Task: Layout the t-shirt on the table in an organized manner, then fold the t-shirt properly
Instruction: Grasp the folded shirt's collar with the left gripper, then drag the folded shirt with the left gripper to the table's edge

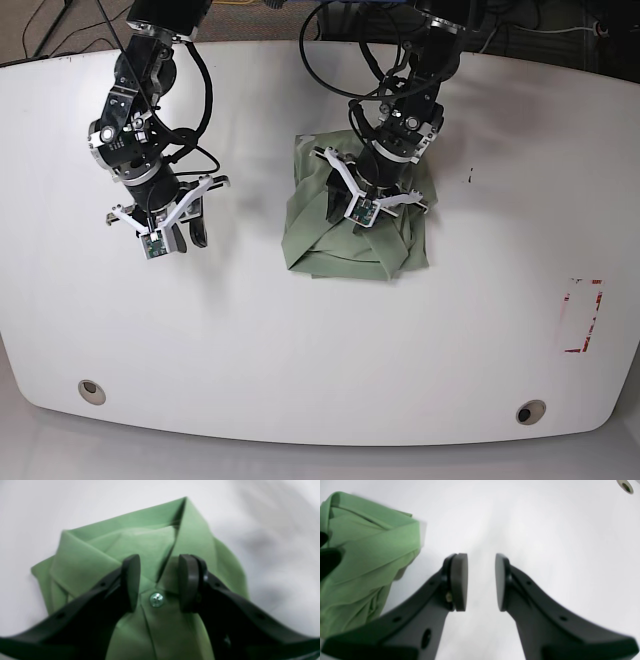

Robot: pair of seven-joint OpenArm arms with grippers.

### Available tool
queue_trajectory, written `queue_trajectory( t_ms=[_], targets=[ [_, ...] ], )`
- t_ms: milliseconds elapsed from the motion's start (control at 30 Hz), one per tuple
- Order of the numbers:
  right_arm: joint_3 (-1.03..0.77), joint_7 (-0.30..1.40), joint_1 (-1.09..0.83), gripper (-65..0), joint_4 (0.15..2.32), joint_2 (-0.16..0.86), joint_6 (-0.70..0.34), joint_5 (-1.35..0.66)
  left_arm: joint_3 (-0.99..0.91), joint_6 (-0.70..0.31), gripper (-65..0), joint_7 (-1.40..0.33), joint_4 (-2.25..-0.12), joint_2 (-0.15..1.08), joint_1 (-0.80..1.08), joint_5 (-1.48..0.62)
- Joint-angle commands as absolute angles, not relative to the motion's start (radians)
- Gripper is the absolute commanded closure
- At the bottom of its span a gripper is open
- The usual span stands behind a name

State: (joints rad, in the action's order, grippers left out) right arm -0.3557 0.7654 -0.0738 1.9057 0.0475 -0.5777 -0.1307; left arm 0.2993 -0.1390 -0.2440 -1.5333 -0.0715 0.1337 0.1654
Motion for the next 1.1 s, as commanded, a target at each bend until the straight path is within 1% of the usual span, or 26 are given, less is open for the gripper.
queue_trajectory(
  t_ms=[0,233,500,667,867,1067],
  targets=[
    [-0.358,0.742,-0.062,-17.0,1.925,0.054,-0.578,-0.140,0.302,-0.143,-23.3,-0.217,-1.532,-0.081,0.125,0.166],
    [-0.358,0.742,-0.062,-17.1,1.925,0.044,-0.578,-0.140,0.283,-0.143,-23.3,-0.217,-1.465,-0.082,0.107,0.166],
    [-0.358,0.742,-0.064,-17.0,1.925,0.044,-0.578,-0.140,0.194,-0.148,-23.3,-0.217,-1.403,-0.081,0.107,0.162],
    [-0.361,0.742,-0.064,-17.0,1.925,0.044,-0.578,-0.140,0.147,-0.160,-23.3,-0.219,-1.406,-0.035,0.151,0.160],
    [-0.361,0.742,-0.064,-17.0,1.926,0.044,-0.578,-0.140,0.104,-0.266,-23.3,-0.219,-1.423,0.044,0.186,0.160],
    [-0.361,0.742,-0.064,-17.0,1.928,0.044,-0.578,-0.140,0.007,-0.394,-23.3,-0.220,-1.455,0.101,0.237,0.160]
  ],
)
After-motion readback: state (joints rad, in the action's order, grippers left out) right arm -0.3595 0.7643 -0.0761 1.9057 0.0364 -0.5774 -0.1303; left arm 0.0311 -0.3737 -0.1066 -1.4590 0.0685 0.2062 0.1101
